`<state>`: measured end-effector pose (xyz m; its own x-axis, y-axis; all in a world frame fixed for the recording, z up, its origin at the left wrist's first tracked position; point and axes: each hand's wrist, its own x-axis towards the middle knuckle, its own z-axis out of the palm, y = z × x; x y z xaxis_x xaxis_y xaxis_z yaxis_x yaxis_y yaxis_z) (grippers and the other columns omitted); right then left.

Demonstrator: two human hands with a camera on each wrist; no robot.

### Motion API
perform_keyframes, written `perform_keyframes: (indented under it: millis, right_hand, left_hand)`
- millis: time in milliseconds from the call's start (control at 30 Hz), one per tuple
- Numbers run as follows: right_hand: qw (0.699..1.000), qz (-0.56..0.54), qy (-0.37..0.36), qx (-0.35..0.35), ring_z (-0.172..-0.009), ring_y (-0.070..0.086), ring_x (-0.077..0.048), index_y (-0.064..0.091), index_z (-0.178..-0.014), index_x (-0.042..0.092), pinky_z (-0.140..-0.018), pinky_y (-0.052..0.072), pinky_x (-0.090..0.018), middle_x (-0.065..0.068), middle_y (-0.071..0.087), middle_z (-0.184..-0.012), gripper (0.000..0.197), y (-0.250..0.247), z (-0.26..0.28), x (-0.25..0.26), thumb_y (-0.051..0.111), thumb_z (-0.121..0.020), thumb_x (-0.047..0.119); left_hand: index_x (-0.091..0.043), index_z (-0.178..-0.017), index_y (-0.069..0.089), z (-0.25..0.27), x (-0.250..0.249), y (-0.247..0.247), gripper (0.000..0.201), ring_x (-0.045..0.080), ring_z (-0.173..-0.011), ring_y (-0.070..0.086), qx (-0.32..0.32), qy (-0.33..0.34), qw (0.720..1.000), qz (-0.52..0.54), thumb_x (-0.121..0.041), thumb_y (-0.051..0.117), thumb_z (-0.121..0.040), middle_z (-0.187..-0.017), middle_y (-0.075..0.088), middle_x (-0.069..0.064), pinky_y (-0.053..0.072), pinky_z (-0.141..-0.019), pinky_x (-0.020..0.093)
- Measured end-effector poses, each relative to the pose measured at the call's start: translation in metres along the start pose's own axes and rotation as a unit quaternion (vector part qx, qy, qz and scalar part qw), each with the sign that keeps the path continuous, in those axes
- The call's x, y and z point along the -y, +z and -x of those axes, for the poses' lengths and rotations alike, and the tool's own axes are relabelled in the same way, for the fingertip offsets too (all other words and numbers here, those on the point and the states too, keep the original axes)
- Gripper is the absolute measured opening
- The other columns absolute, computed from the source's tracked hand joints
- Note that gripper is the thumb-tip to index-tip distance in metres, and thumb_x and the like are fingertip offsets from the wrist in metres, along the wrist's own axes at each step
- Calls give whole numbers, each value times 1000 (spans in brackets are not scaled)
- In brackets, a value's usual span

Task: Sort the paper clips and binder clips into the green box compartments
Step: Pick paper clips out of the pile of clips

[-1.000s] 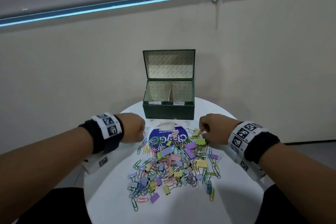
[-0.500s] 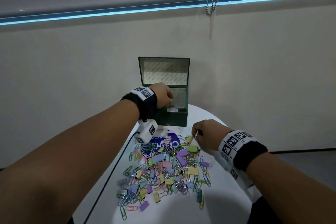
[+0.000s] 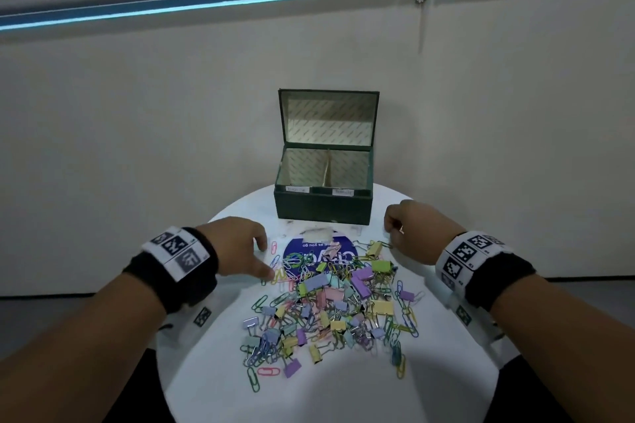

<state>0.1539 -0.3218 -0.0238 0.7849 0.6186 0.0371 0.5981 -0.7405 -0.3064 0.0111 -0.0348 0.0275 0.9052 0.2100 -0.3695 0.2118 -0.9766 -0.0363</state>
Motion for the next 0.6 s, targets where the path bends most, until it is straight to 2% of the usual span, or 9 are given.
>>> perform_keyframes:
  millis: [67, 133, 233, 333, 400, 467, 533, 600]
  right_hand:
    - [1000, -10, 10, -9, -75, 54, -20, 58, -90, 19, -66, 39, -28, 2, 59, -84, 13, -1, 0, 0, 49, -89, 11]
    - [999, -5, 28, 14, -73, 53, -19, 52, -93, 24, -64, 39, -30, 5, 57, -78, 15, 4, -1, 0, 44, -92, 12]
    - [997, 17, 51, 54, -78, 57, -20, 53, -98, 26, -71, 46, -32, 5, 60, -80, 17, 14, -3, 2, 40, -95, 15]
    - [996, 34, 60, 48, -77, 59, -15, 54, -93, 29, -73, 49, -32, 9, 62, -80, 6, 16, -2, 2, 51, -96, 33]
    - [996, 32, 59, 55, -79, 60, -14, 55, -88, 30, -73, 50, -30, 12, 61, -79, 8, 16, -1, 3, 55, -94, 34]
    - [996, 42, 51, 55, -80, 62, -16, 58, -84, 27, -75, 53, -31, 9, 65, -82, 13, 15, -1, 4, 50, -94, 30]
    - [996, 53, 45, 61, -78, 63, -18, 60, -83, 20, -73, 54, -32, 2, 66, -82, 17, 13, 0, 6, 47, -91, 28]
    - [995, 49, 47, 76, -81, 63, -20, 62, -84, 17, -72, 52, -32, -1, 67, -84, 15, 9, 1, 7, 51, -87, 26]
  left_hand:
    - [-38, -112, 58, 2, 1, 11, 52, 7, -88, 54, -19, 12, 1000, 18, -64, 75, -70, -98, 59, -16, 44, -79, 26]
    - [-37, -119, 60, 5, -3, 16, 46, 6, -89, 55, -50, 42, 997, 33, -51, 74, -77, -97, 60, -18, 44, -81, 24]
    - [-35, -121, 61, 5, -11, 19, 36, 6, -89, 56, -77, 80, 993, 36, -30, 66, -86, -96, 63, -16, 46, -83, 23]
    - [-32, -119, 61, 2, -15, 22, 32, 7, -88, 57, -85, 96, 990, 51, -16, 55, -92, -95, 65, -14, 45, -79, 22]
    - [-32, -117, 60, 1, -17, 24, 33, 8, -86, 56, -93, 106, 988, 58, -13, 50, -92, -93, 64, -14, 41, -74, 20]
    - [-31, -114, 60, 0, -18, 25, 32, 8, -83, 54, -107, 114, 986, 59, -12, 49, -92, -89, 61, -14, 39, -71, 21]
    - [-31, -113, 61, 0, -16, 23, 33, 8, -85, 54, -124, 111, 983, 76, -10, 50, -90, -91, 61, -14, 42, -74, 21]
    - [-31, -114, 62, -2, -12, 24, 35, 8, -87, 57, -163, 107, 976, 100, -9, 51, -89, -96, 62, -13, 46, -80, 22]
